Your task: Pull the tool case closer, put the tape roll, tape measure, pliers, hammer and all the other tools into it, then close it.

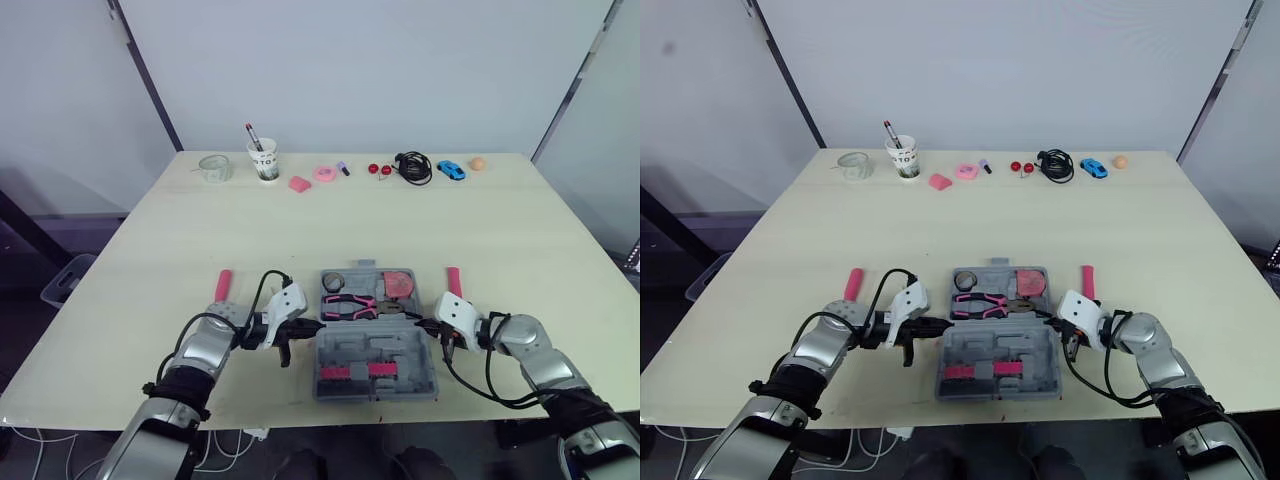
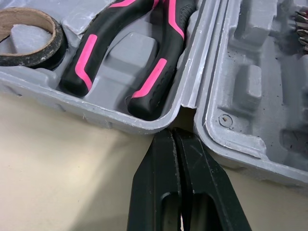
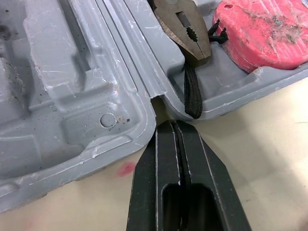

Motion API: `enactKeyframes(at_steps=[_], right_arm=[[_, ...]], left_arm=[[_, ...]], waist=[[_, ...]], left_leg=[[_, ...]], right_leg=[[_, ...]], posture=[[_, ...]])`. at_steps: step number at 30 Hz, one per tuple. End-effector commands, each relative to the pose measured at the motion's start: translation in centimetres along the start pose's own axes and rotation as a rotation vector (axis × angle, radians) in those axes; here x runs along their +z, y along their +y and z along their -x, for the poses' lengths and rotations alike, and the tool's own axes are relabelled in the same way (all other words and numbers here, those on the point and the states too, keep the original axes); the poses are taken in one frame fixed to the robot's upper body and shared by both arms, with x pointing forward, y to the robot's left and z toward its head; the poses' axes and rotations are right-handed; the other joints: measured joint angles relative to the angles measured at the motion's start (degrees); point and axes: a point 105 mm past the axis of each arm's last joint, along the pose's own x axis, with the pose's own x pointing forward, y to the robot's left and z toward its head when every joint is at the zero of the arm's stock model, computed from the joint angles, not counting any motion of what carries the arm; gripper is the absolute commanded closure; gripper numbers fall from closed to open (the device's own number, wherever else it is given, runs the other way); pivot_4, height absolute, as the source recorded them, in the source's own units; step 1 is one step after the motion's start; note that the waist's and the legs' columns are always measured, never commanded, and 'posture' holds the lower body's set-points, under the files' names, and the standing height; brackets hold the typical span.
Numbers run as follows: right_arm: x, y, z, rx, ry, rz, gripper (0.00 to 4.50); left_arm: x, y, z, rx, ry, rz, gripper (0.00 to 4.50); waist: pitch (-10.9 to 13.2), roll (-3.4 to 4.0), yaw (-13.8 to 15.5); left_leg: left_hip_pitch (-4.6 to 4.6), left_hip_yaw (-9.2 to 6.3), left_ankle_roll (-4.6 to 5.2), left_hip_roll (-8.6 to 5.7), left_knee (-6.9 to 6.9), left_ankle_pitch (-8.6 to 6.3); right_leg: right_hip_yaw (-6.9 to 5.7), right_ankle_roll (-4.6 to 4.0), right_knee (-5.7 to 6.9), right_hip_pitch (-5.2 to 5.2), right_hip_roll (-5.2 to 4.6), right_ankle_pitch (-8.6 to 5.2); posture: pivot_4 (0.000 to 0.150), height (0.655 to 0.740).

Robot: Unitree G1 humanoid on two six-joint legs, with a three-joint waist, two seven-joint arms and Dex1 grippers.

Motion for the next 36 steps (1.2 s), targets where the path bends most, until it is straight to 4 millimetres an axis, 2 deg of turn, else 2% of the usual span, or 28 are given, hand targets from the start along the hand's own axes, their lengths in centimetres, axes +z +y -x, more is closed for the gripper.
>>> enactKeyframes(at_steps=[1,26,36], right_arm=[[2.3,-0.2,-0.6,0.014,-0.072,0.066,4.50],[1.1,1.0,-0.4,0.089,-0.011,0.015,4.50],[0.8,0.5,-0.1,0.051,0.004,0.041,4.50]], left_arm=[[-1.7,-0.8,-0.3,-0.019,0.065,0.024,4.42],[-1.6,-0.5,-0.6,-0.014,0.063,0.016,4.42],[-1.7,-0.4,-0.5,-0.014,0.069,0.011,4.42]], waist=[[0.0,0.00,0.0],[0.0,0.00,0.2],[0.0,0.01,0.2]], left_leg=[[0.00,0.00,0.00,0.00,0.00,0.00],[0.00,-0.01,0.00,0.00,-0.01,0.00],[0.00,-0.01,0.00,0.00,-0.01,0.00]], right_leg=[[0.00,0.00,0.00,0.00,0.00,0.00],[0.00,0.00,-0.01,0.00,0.00,0.00],[-0.01,0.00,-0.01,0.00,0.00,0.00]], posture=[[0.150,0.7400],[0.150,0.7400],[0.150,0.7400]])
